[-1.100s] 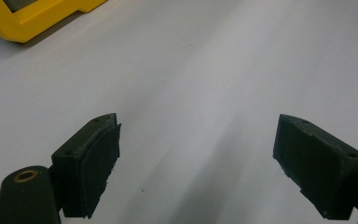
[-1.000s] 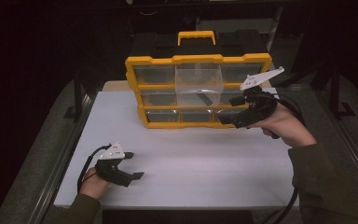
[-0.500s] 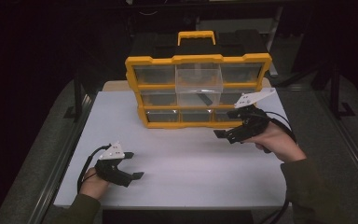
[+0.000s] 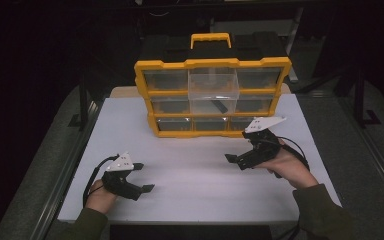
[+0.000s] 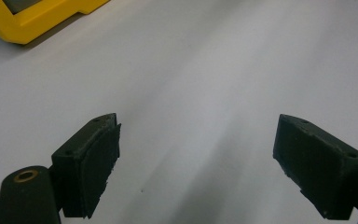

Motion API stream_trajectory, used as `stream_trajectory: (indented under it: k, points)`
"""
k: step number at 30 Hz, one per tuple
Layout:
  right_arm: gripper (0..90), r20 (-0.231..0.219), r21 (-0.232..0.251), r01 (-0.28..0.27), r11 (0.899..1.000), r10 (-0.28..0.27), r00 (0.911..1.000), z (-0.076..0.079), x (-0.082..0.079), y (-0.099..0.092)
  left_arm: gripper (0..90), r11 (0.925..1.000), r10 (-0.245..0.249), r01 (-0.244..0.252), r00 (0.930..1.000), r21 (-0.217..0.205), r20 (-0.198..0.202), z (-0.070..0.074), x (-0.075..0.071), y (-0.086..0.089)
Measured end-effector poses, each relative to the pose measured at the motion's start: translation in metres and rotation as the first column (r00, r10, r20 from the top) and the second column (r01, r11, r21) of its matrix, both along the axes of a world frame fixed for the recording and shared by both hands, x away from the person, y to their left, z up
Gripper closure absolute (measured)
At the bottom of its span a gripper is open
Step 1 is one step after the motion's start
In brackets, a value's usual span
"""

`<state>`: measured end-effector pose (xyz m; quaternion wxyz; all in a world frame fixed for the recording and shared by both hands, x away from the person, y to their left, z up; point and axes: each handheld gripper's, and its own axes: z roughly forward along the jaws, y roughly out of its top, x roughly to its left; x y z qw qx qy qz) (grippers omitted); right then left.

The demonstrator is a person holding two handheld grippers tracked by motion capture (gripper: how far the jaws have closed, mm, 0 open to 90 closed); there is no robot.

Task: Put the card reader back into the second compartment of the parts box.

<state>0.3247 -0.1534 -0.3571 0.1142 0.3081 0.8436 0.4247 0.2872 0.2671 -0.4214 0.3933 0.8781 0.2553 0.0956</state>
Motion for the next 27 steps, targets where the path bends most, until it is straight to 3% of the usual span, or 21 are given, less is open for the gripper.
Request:
stream_trajectory:
  k: [6, 18, 27]
  points:
    - [0.1, 0.013, 0.015, 0.002, 1.0, -0.002, 0.9999, -0.017, -0.005, 0.003, 14.4, 1.0, 0.003, -0.003, 1.0, -0.005, -0.003, 0.0, 0.0, 0.0]
    - [0.2, -0.005, 0.055, 0.011, 0.998, -0.011, 0.9999, -0.046, -0.012, 0.0, 14.4, 1.0, 0.002, -0.002, 1.0, -0.005, 0.0, 0.0, -0.001, 0.0]
    - [0.2, -0.022, 0.049, 0.026, 0.998, -0.025, 0.9994, -0.062, -0.021, -0.007, 14.4, 1.0, -0.004, 0.004, 1.0, -0.001, 0.008, 0.0, -0.002, 0.0]
